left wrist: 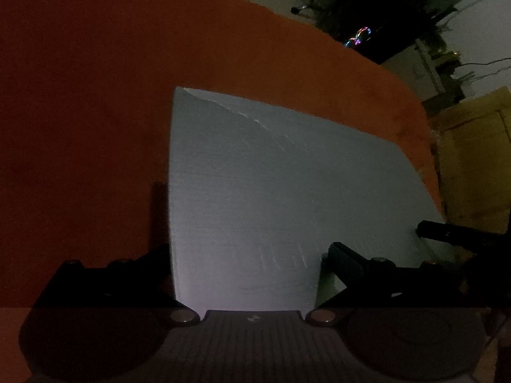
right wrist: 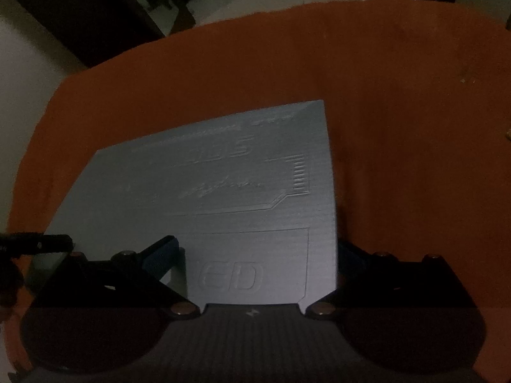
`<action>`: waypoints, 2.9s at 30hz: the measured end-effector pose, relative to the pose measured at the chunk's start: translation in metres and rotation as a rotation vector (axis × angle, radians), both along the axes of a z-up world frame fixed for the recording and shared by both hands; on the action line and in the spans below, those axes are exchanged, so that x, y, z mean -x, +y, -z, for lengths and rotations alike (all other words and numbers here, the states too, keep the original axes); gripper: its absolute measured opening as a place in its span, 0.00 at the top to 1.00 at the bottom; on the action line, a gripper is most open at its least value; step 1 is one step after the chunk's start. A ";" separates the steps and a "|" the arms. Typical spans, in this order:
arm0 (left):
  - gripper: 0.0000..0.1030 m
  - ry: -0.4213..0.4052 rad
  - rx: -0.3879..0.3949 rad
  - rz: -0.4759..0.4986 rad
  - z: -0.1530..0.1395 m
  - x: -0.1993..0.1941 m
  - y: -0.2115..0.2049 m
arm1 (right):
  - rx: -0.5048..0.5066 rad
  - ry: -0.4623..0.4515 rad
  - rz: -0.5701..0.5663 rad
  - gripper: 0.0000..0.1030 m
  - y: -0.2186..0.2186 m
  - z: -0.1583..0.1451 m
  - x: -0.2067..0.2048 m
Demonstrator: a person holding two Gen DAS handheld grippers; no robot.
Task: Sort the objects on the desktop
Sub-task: 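Lift the white lid off the blanket with both tools, then carry the lid with both tools over the open box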
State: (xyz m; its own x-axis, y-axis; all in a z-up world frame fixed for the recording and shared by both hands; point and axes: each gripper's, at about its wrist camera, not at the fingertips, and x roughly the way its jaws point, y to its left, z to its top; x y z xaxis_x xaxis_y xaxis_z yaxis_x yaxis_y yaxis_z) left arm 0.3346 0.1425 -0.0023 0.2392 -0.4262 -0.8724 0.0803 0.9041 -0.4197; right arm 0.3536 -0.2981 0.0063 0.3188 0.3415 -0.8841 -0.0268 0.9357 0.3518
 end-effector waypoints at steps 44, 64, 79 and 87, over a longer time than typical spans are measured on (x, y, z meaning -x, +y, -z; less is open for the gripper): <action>0.00 -0.166 -0.251 -0.066 0.002 0.169 -0.056 | 0.097 -0.015 -0.036 0.00 0.049 0.011 0.141; 0.01 -0.194 -0.369 0.027 0.016 0.173 -0.051 | 0.156 -0.103 -0.118 0.00 0.072 0.036 0.120; 0.00 -0.150 -0.364 -0.043 0.016 0.172 -0.042 | 0.081 -0.055 -0.065 0.00 0.051 0.043 0.126; 0.00 -0.162 -0.261 -0.002 0.020 0.174 -0.050 | 0.077 -0.079 -0.071 0.00 0.047 0.033 0.135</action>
State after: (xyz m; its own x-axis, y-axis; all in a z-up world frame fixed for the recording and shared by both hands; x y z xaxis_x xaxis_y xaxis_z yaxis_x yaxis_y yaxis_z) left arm 0.1610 0.0923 -0.0224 0.3846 -0.1925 -0.9028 0.1255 0.9798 -0.1554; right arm 0.2185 -0.2509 -0.0267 0.3656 0.2976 -0.8819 -0.1188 0.9547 0.2730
